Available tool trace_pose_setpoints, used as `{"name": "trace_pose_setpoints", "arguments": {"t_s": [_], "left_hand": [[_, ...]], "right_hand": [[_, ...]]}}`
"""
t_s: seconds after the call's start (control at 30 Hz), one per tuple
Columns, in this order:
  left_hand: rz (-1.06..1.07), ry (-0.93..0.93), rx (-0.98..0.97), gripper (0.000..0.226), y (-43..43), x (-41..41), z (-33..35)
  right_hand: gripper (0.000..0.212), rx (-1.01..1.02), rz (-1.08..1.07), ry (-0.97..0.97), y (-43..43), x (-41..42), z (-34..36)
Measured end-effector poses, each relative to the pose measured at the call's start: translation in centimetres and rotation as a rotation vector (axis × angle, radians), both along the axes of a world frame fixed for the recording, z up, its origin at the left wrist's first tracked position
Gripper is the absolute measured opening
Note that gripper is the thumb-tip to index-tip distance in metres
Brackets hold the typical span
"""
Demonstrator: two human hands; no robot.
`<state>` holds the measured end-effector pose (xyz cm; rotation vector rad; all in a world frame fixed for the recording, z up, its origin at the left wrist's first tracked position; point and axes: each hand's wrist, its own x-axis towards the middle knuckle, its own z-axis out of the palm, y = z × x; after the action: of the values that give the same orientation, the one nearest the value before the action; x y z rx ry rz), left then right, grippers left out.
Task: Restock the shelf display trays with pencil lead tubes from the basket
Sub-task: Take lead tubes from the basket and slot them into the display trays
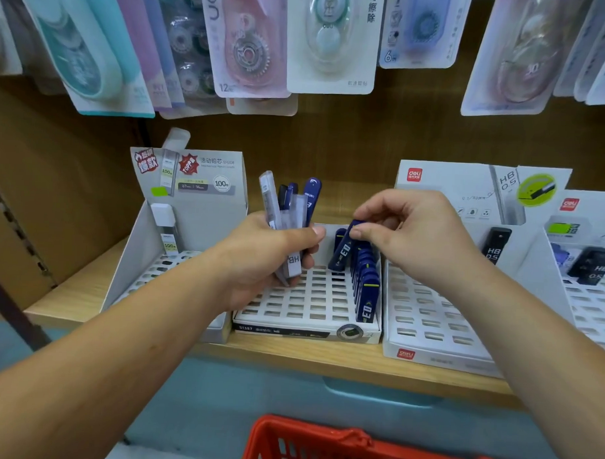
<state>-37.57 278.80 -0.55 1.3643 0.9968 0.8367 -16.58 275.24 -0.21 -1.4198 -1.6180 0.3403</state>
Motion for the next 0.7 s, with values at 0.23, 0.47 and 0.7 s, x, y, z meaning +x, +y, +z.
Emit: {"name": "trace_pose_setpoints", "arguments": {"t_s": [0.23, 0.47, 0.7], "left_hand": [[-0.056, 0.05, 0.033, 0.016, -0.2, -0.2, -0.3], [-0.067, 0.057, 0.054, 0.014, 0.0, -0.3, -0.5], [-0.132, 0.103, 0.131, 0.008, -0.3, -0.2, 0.0]], "right_hand": [[0.017, -0.03, 0.039, -0.077, 0.3, -0.3, -0.1], [0.009, -0.044, 0.05, -0.295, 0.2, -0.8, 0.4], [0.006, 0.028, 0.053, -0.051, -0.6, -1.2, 0.8]]}}
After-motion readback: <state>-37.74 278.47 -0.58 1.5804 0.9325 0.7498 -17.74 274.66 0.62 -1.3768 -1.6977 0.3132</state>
